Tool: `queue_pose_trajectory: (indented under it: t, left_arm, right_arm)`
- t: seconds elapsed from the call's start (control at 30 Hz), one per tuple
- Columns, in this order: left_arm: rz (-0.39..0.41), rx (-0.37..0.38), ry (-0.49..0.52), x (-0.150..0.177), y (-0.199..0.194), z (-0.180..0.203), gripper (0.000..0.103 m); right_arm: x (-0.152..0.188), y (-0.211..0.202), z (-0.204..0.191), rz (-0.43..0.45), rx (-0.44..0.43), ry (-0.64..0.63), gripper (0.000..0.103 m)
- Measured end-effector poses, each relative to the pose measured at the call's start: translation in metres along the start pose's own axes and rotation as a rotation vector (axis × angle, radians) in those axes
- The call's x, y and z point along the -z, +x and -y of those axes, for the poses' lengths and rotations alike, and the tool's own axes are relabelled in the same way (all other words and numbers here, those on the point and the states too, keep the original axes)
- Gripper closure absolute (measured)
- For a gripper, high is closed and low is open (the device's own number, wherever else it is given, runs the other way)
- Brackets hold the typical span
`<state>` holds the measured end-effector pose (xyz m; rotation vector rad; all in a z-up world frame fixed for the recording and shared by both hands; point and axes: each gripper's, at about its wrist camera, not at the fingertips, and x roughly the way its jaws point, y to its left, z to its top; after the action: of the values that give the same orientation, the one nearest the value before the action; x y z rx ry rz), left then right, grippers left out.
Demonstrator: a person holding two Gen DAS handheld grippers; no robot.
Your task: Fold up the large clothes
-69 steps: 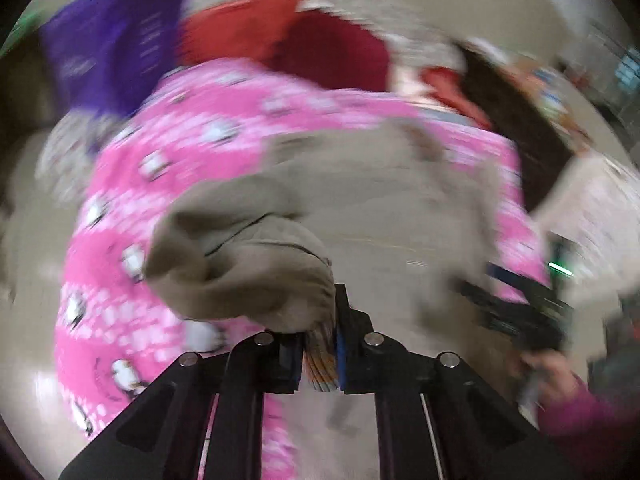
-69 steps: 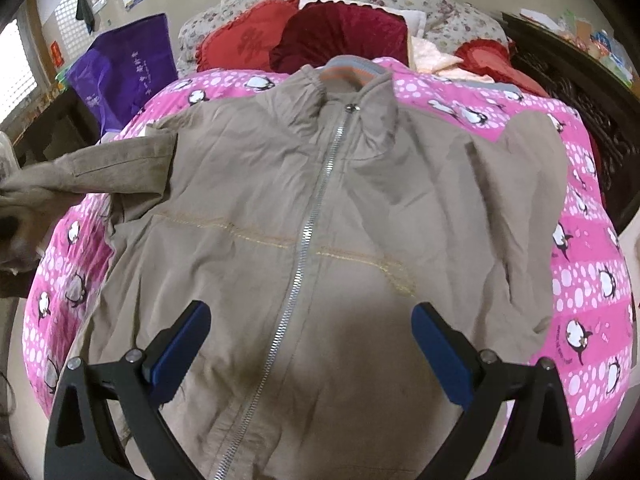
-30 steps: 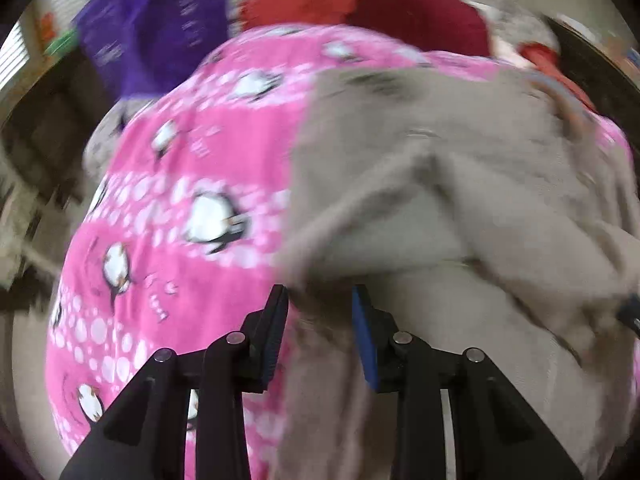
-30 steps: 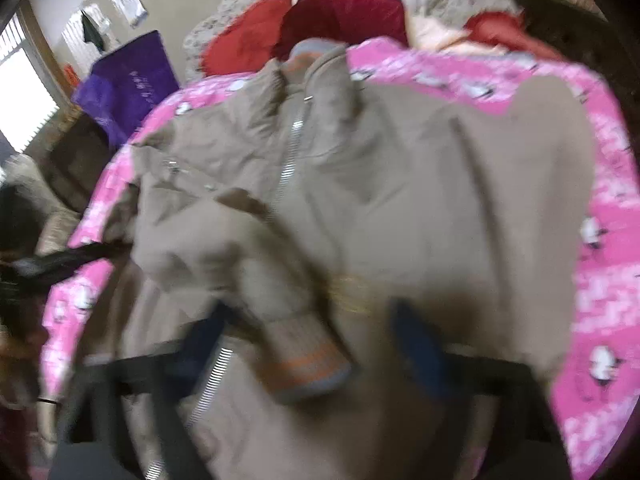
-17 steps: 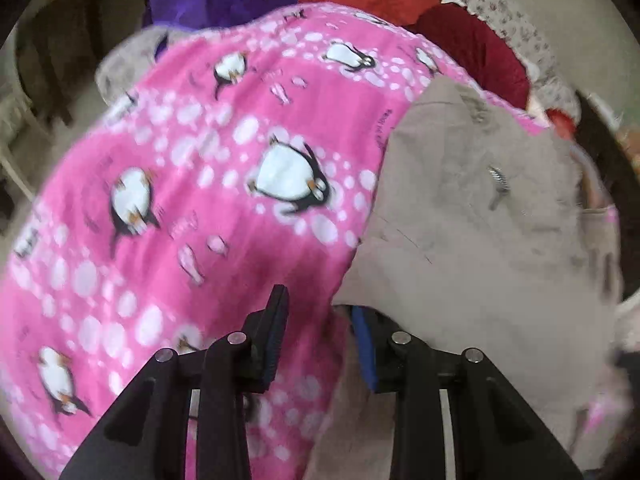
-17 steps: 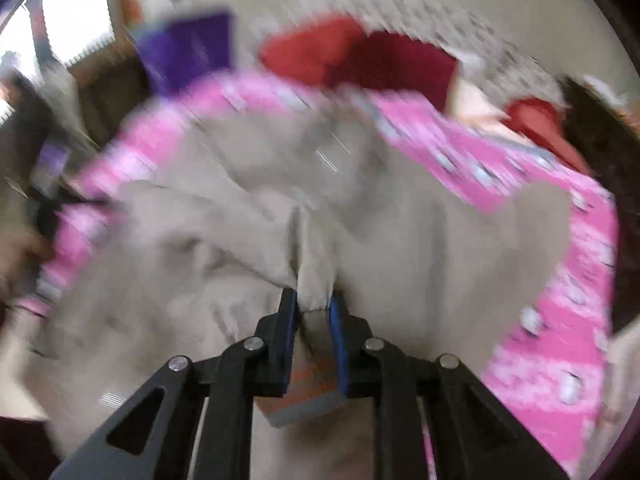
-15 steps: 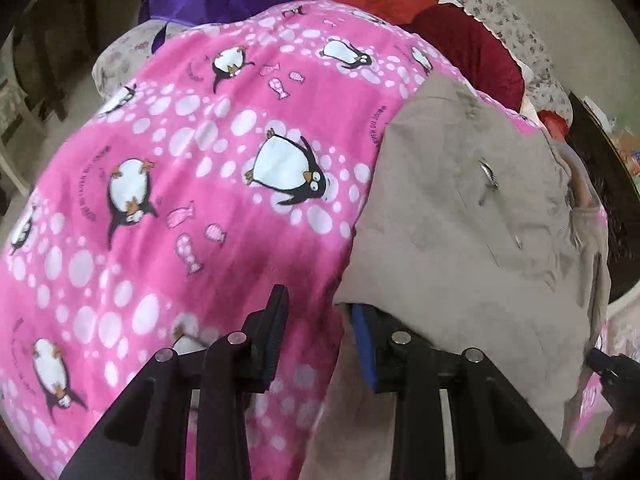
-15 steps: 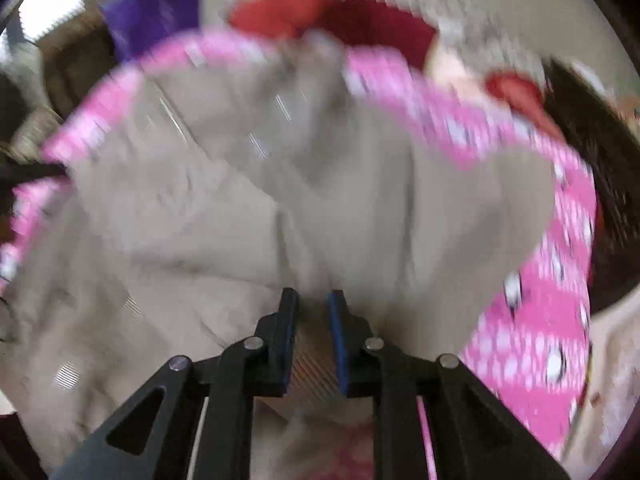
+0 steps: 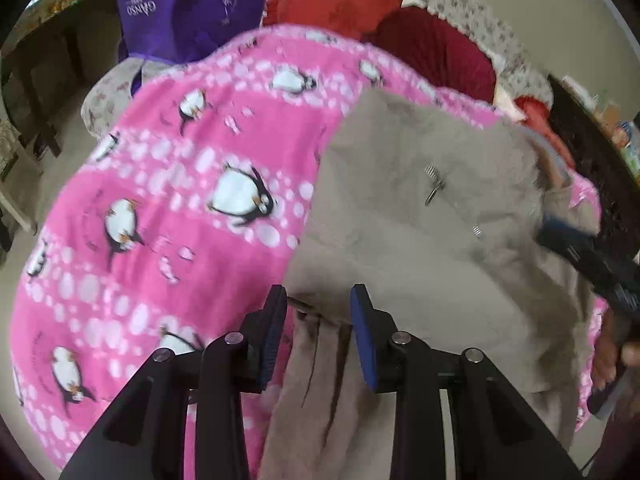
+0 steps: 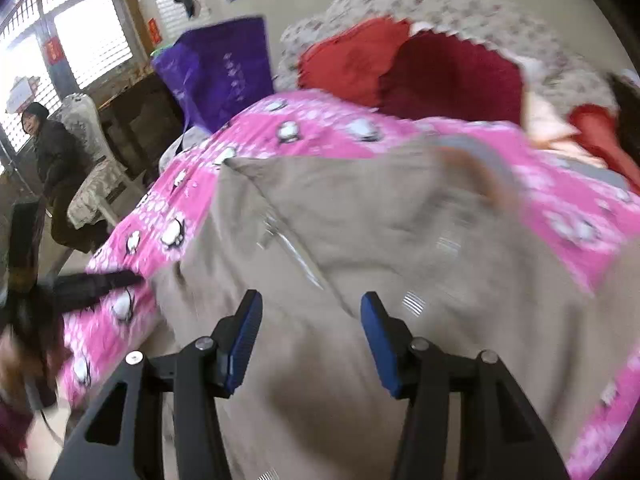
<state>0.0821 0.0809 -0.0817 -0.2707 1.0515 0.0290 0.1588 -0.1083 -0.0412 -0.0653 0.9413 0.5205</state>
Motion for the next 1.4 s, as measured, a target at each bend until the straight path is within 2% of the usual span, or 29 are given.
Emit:
queue_pose_trajectory:
  t: [0.13,0.27,0.3,0.33,0.4,0.43,0.5,0.6,0.7,0.77,0.83,0.87,0.9,0.93,0.97,1.0,1.1,1.17,1.2,1.23,1.27,1.3,1.4]
  left_arm:
    - [-0.045,-0.044,-0.014,0.006,0.026,-0.001,0.083]
    - [-0.07,-0.023,-0.019,0.01,0.035,-0.008,0.083]
    - [-0.068,-0.022,-0.016,0.01,0.035,-0.009,0.083]
    - [-0.064,-0.021,-0.012,0.01,0.035,-0.009,0.083]
    - [-0.056,-0.023,-0.012,0.007,0.032,-0.009,0.083]
    - [-0.048,-0.024,-0.015,0.006,0.03,-0.009,0.083]
    - [-0.009,-0.035,-0.025,0.001,0.021,-0.01,0.083]
    - [0.043,-0.047,-0.027,-0.004,0.012,-0.007,0.083]
    - [0.015,-0.057,-0.019,-0.006,0.02,-0.002,0.083]
    - [-0.004,-0.079,0.005,-0.006,0.028,0.003,0.083]
    - [-0.018,-0.089,0.012,-0.005,0.033,0.005,0.083]
    - [-0.015,-0.083,0.012,-0.004,0.033,0.005,0.083]
    - [-0.012,-0.081,0.014,-0.004,0.032,0.004,0.083]
    - [-0.01,-0.079,0.015,-0.003,0.03,0.004,0.083]
    - [-0.008,-0.075,0.014,-0.003,0.028,0.003,0.083]
    - [-0.004,-0.072,0.012,-0.003,0.025,0.003,0.083]
    - [0.01,-0.064,0.012,-0.003,0.016,0.006,0.083]
    - [0.022,-0.065,0.024,-0.004,0.01,0.014,0.083]
    - [0.022,-0.067,0.029,-0.004,0.008,0.018,0.083]
    - [0.02,-0.066,0.036,-0.003,0.005,0.023,0.083]
    - [0.021,-0.061,0.046,-0.003,0.0,0.029,0.083]
    - [0.027,-0.057,0.055,-0.002,-0.004,0.033,0.083]
    - [0.053,-0.069,0.086,0.001,-0.014,0.046,0.083]
  right_arm:
    - [-0.029,0.069,-0.019,-0.03,0.067,-0.089,0.049]
    - [-0.037,0.105,-0.026,-0.074,0.049,-0.13,0.052]
    - [-0.038,0.111,-0.029,-0.091,0.02,-0.145,0.064]
    - [-0.037,0.114,-0.035,-0.105,-0.001,-0.17,0.071]
    - [-0.038,0.116,-0.046,-0.091,0.044,-0.245,0.096]
    - [-0.041,0.114,-0.047,-0.074,0.045,-0.249,0.099]
    - [-0.053,0.105,-0.046,-0.017,0.015,-0.208,0.1]
    - [-0.075,0.104,-0.05,0.048,0.047,-0.17,0.1]
    - [-0.085,0.12,-0.05,0.048,0.07,-0.119,0.101]
    - [-0.081,0.118,-0.044,0.041,0.023,-0.074,0.1]
    - [-0.071,0.098,-0.031,-0.014,-0.044,-0.023,0.094]
    - [-0.063,0.088,-0.025,-0.026,-0.058,-0.014,0.084]
    - [-0.054,0.072,-0.017,-0.03,-0.06,-0.011,0.066]
    - [-0.04,0.046,-0.004,-0.028,-0.034,-0.02,0.057]
    - [-0.03,0.032,0.004,-0.021,-0.016,-0.028,0.044]
    - [-0.017,0.012,0.016,-0.009,0.005,-0.041,0.036]
    - [0.025,-0.034,0.061,-0.001,0.136,-0.052,0.023]
    - [0.047,-0.035,0.082,-0.035,0.164,-0.02,0.022]
    - [0.06,-0.024,0.091,-0.101,0.168,0.011,0.03]
    - [0.069,-0.013,0.095,-0.157,0.157,0.037,0.043]
    - [0.074,-0.006,0.096,-0.192,0.127,0.058,0.089]
    - [0.075,-0.006,0.094,-0.187,0.102,0.068,0.099]
    - [0.065,-0.027,0.079,-0.047,0.177,-0.003,0.099]
